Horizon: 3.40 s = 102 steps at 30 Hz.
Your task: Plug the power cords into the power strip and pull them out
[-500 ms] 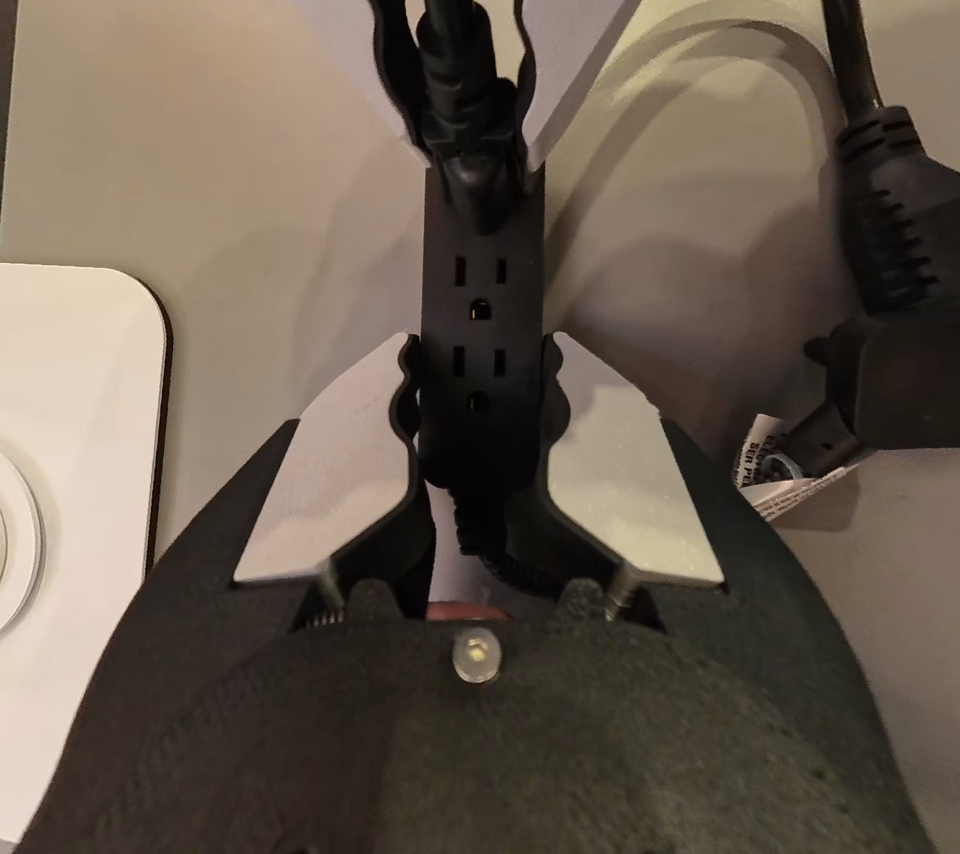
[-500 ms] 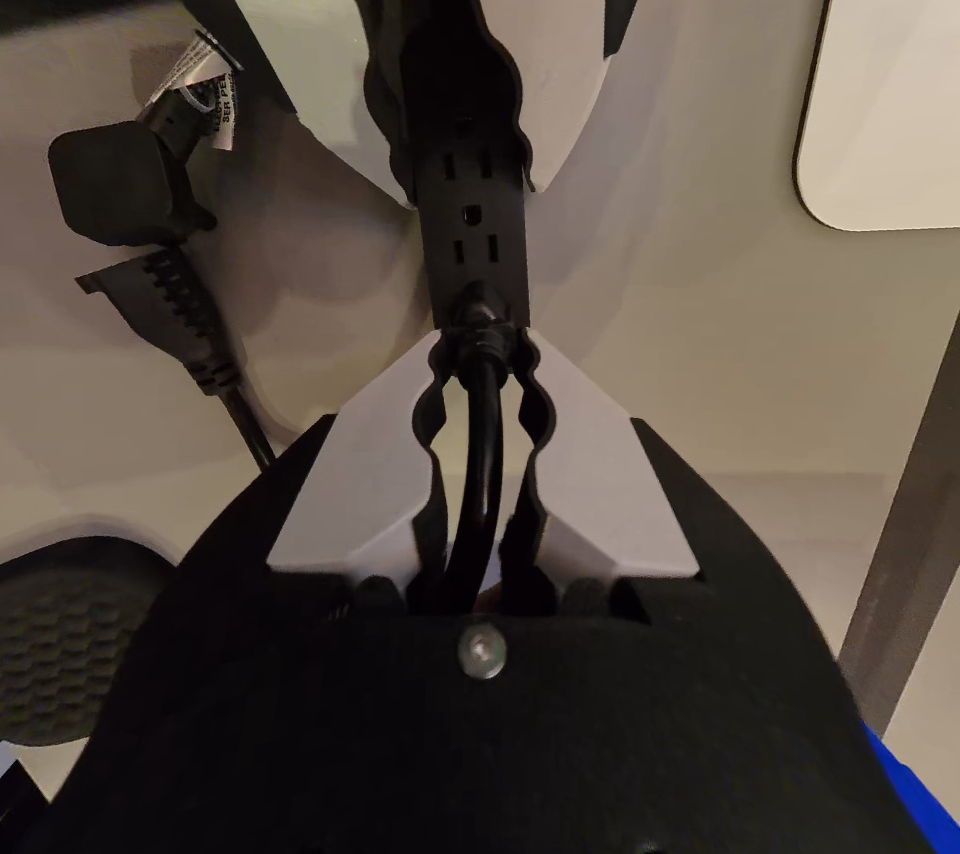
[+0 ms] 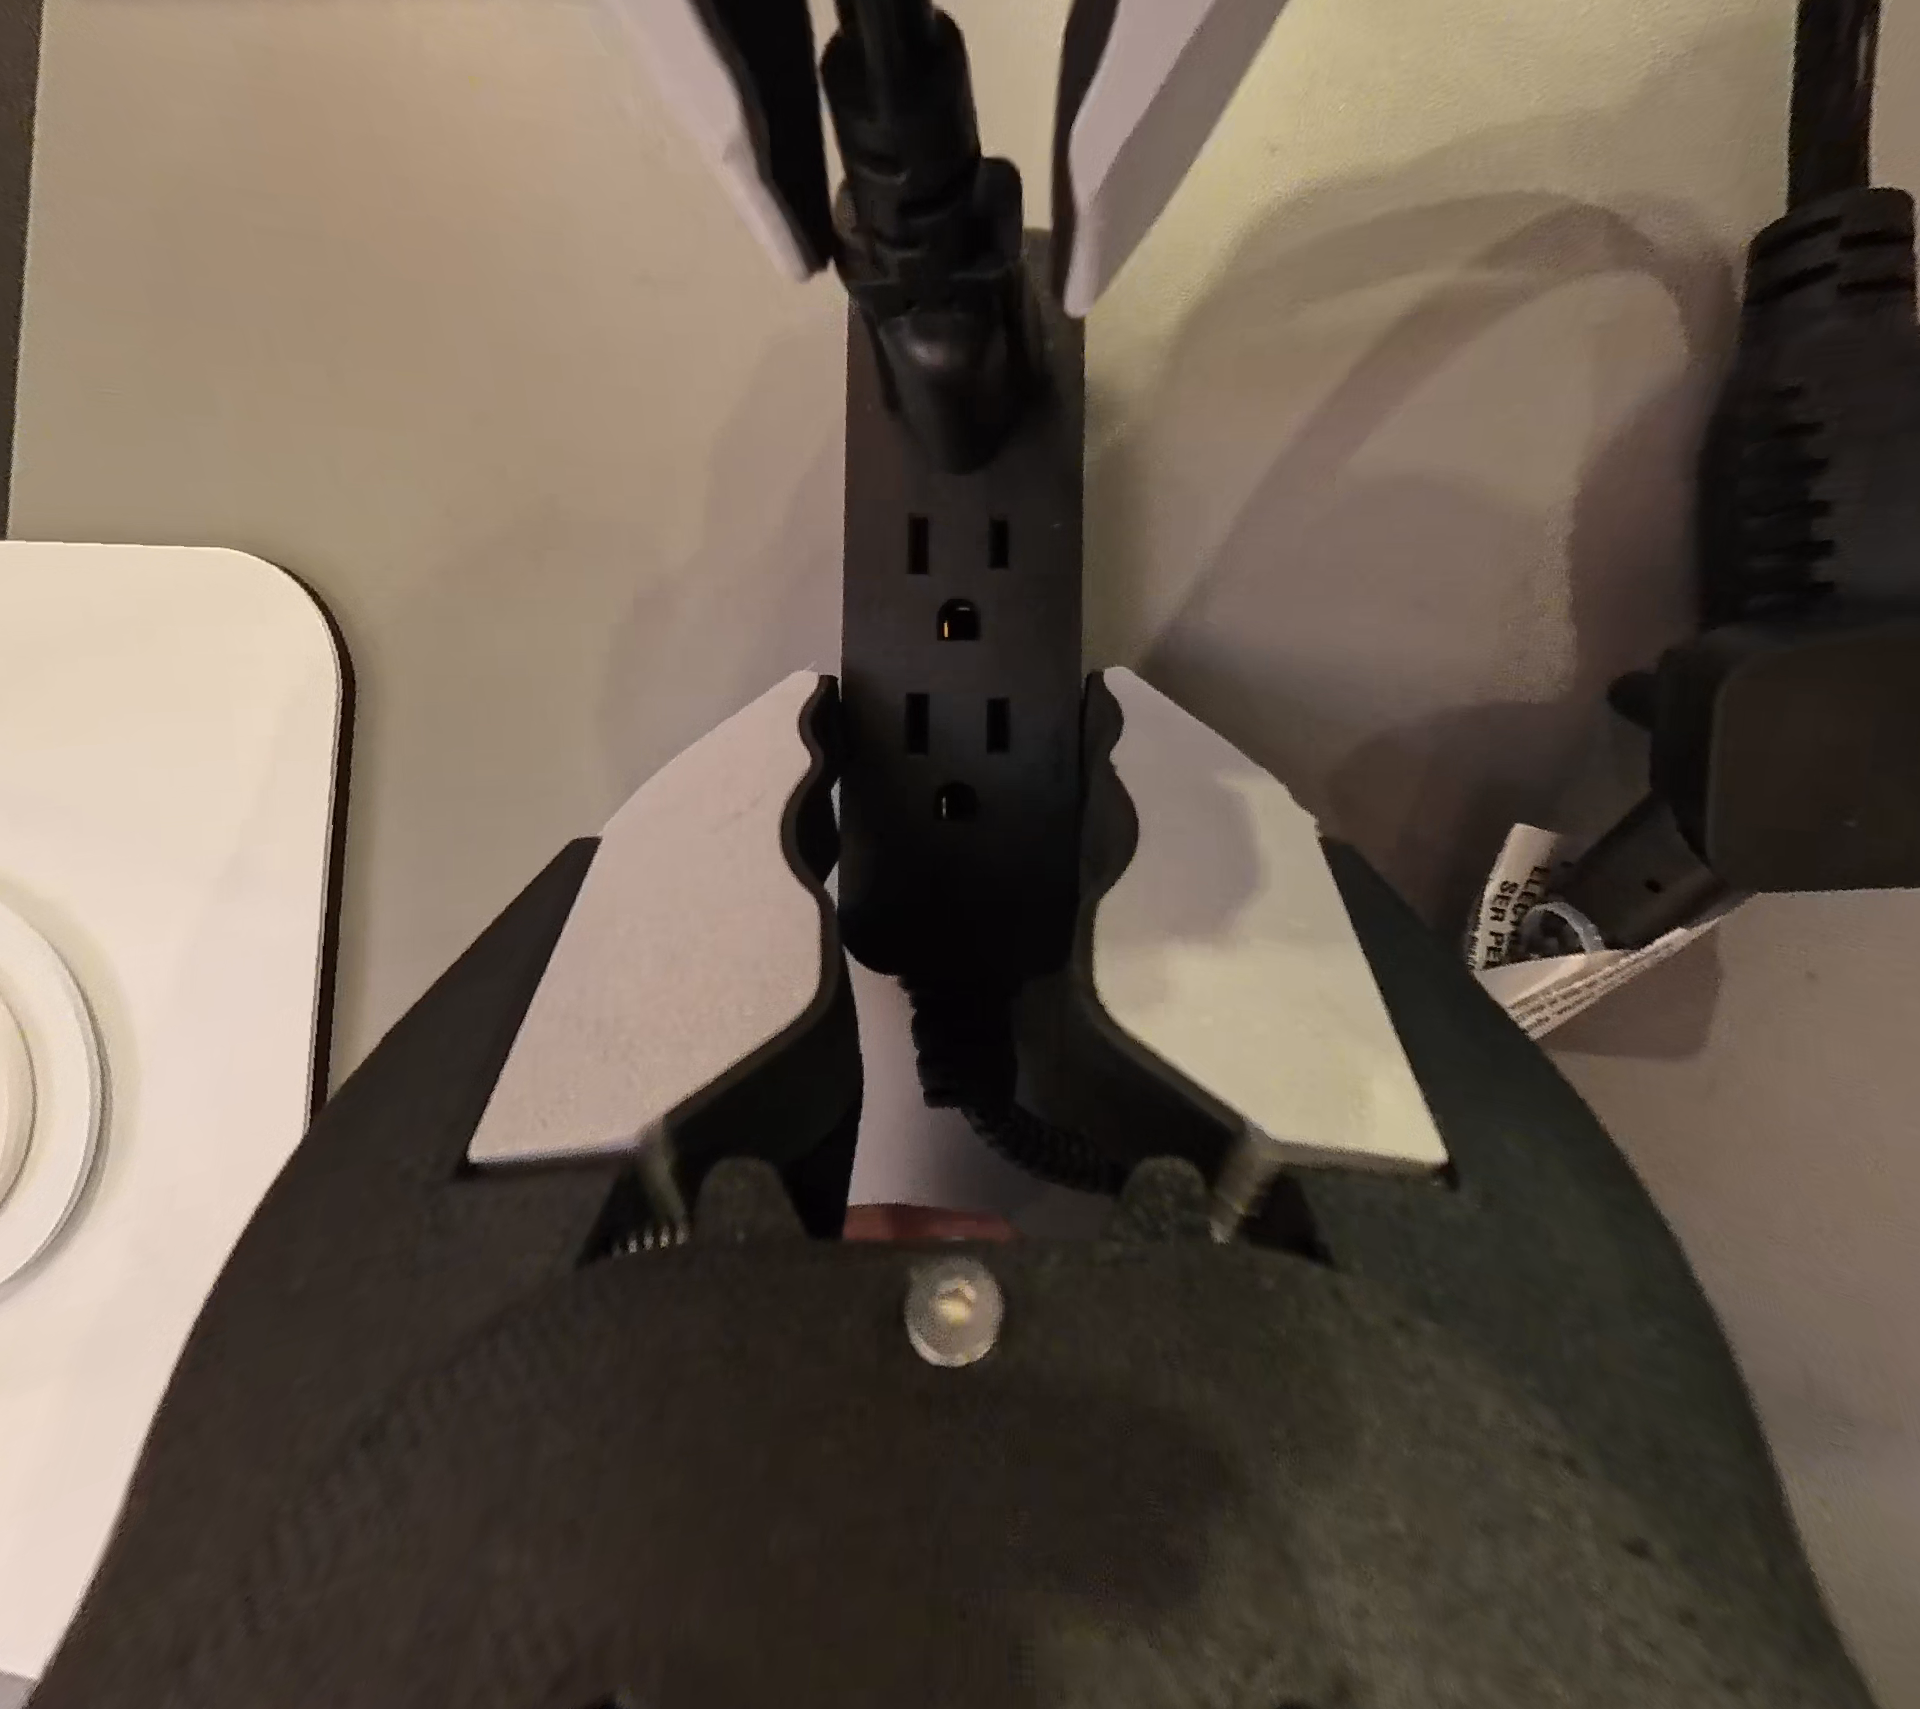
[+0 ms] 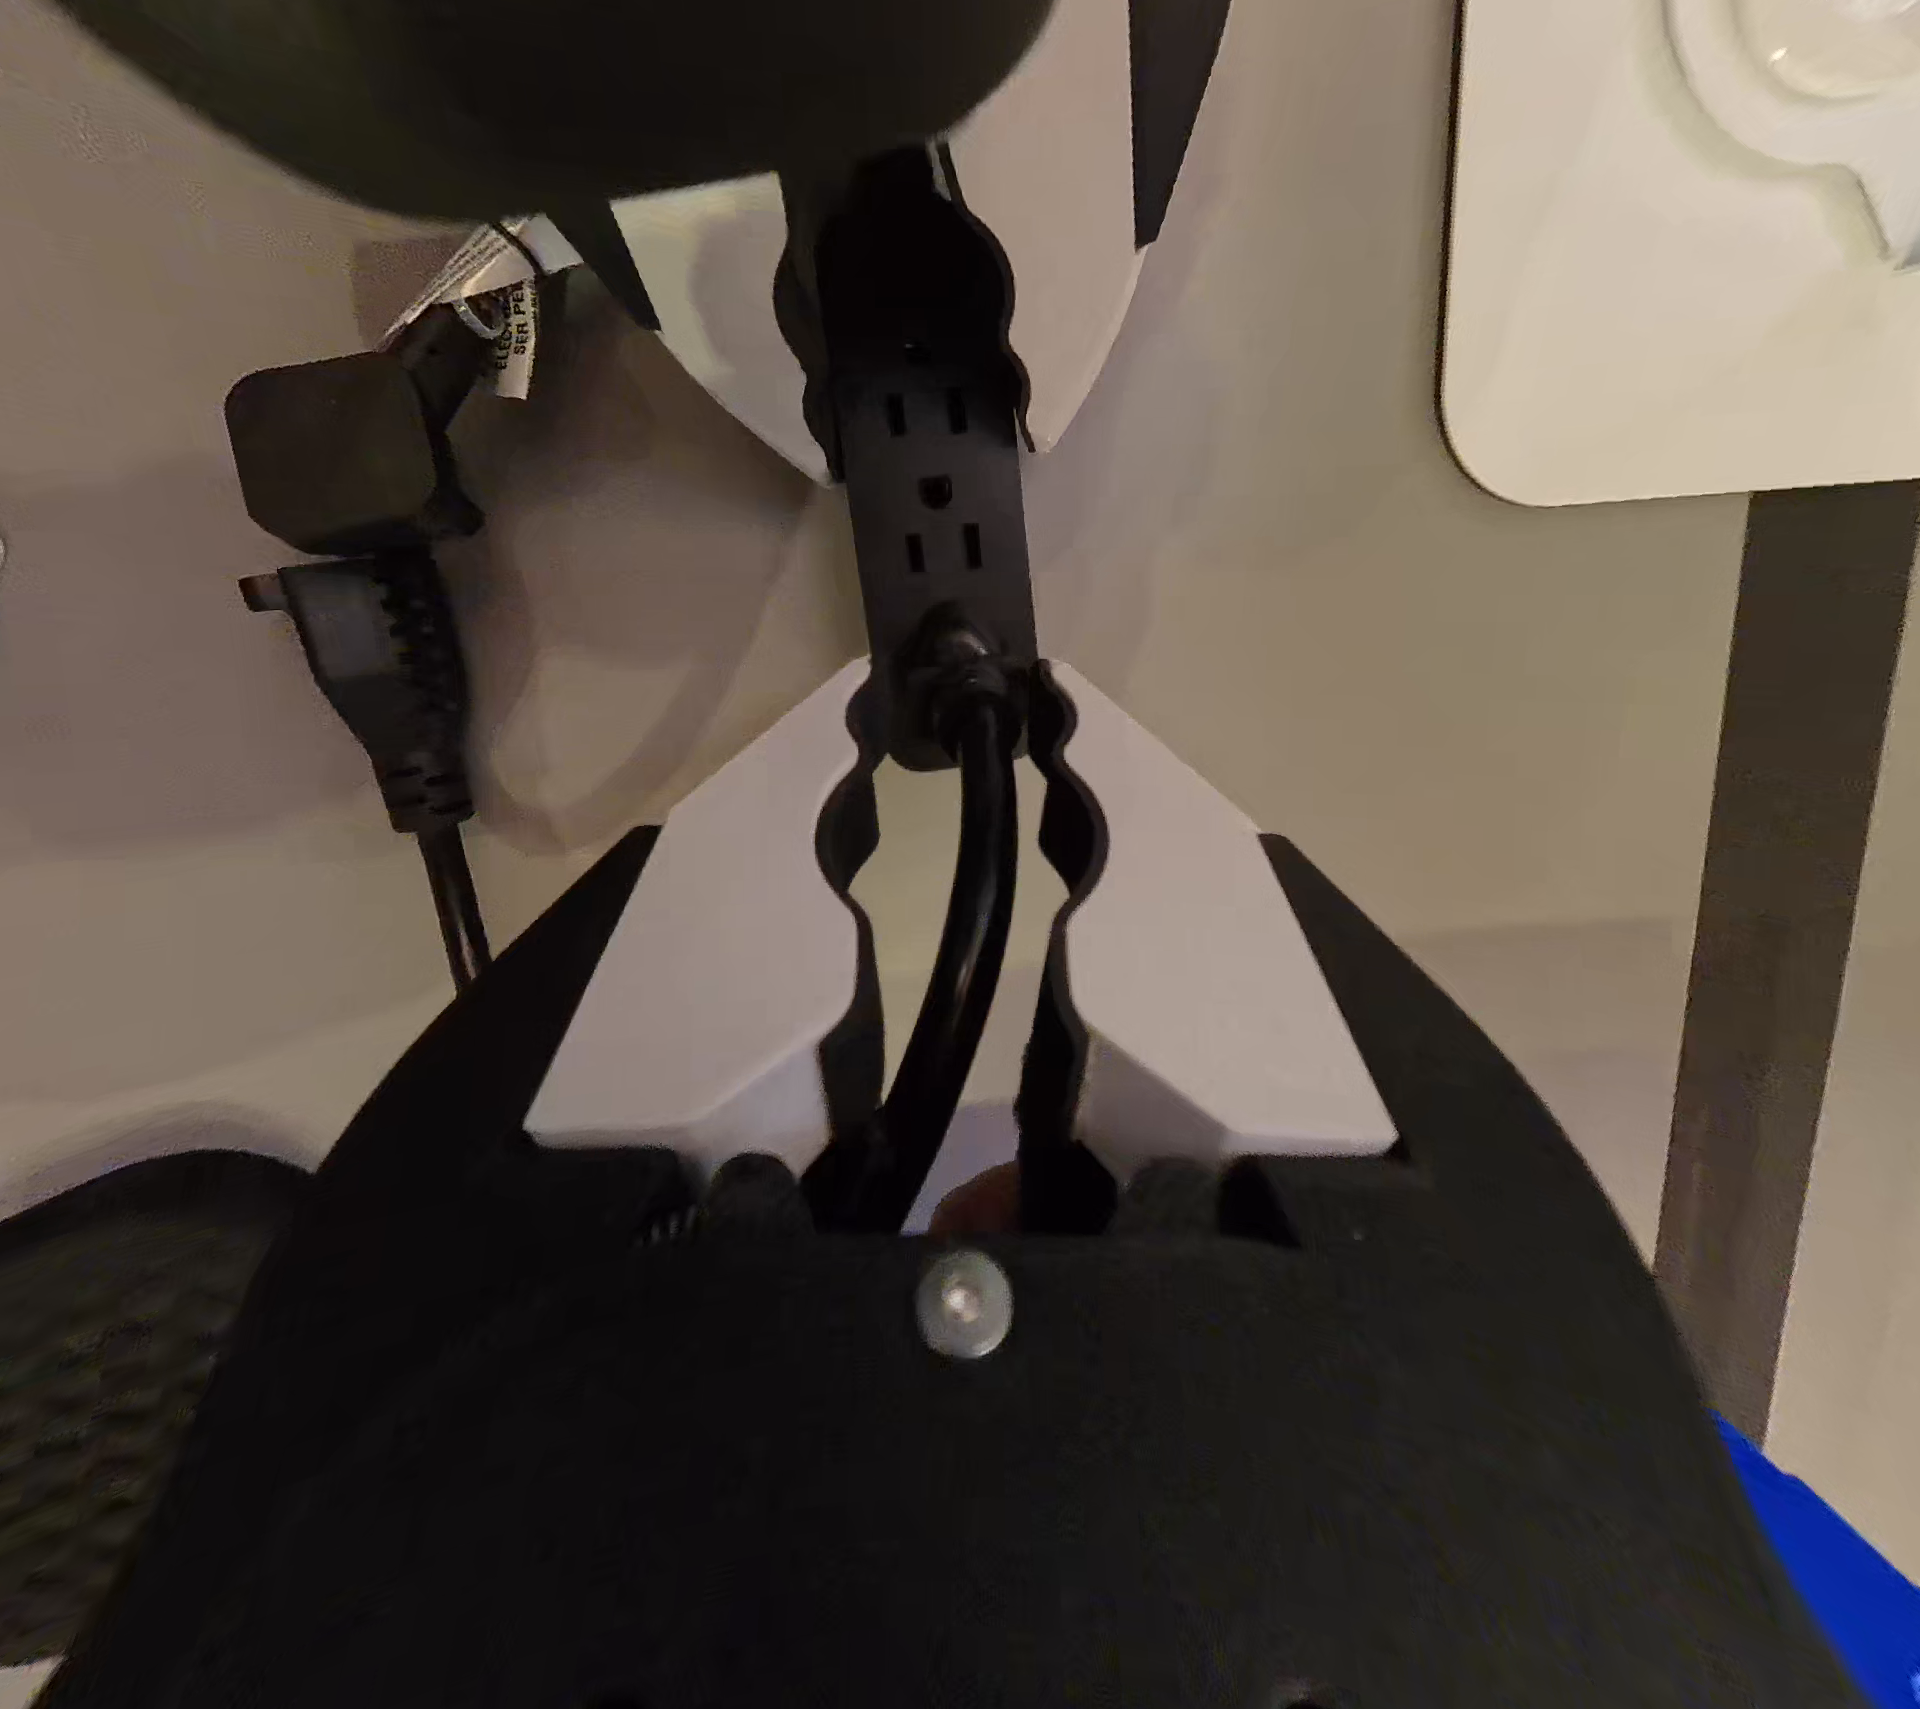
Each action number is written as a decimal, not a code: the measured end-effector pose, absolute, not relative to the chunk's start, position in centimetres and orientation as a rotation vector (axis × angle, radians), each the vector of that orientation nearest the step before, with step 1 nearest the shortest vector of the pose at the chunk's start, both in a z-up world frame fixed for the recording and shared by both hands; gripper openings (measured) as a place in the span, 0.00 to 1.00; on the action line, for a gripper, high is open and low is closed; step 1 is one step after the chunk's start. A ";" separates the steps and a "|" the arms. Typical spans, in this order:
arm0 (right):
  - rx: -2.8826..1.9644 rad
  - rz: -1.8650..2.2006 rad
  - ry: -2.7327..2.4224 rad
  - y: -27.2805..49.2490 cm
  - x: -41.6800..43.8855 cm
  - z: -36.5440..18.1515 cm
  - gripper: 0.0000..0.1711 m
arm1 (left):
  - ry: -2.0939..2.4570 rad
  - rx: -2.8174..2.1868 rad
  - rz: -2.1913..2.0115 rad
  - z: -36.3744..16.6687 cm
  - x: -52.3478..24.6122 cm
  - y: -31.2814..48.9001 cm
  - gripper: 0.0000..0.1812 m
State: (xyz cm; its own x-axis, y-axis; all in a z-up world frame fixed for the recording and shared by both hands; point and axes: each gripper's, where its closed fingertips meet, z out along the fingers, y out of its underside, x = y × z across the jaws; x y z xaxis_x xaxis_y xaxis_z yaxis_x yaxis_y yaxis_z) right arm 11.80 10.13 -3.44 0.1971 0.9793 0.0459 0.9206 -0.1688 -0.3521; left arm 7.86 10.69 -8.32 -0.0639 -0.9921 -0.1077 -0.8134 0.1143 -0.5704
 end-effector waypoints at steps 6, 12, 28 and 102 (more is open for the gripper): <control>-2.145 0.259 -1.765 10.4 11.7 -3.4 0.12 | 1.953 -1.743 -0.458 -8.4 7.7 10.7 0.24; -2.136 0.245 -1.756 10.4 11.7 -3.4 0.11 | 1.952 -1.759 -0.501 -8.1 7.6 10.7 0.24; -2.082 0.287 -1.742 10.3 11.7 -3.4 0.13 | 1.936 -1.717 -0.364 -3.4 5.9 11.8 0.24; -1.917 0.297 -1.725 11.5 11.6 -3.2 0.13 | 0.428 -2.346 -0.526 -0.3 -29.3 22.3 0.06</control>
State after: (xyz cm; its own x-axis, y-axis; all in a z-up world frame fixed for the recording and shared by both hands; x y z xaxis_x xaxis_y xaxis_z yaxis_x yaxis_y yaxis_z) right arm 11.59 11.49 -3.22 0.1567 0.9696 0.1882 0.8509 -0.0358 -0.5241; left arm -29.32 22.27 -0.32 0.8638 -0.4359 0.2526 -0.1584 -0.7110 -0.6852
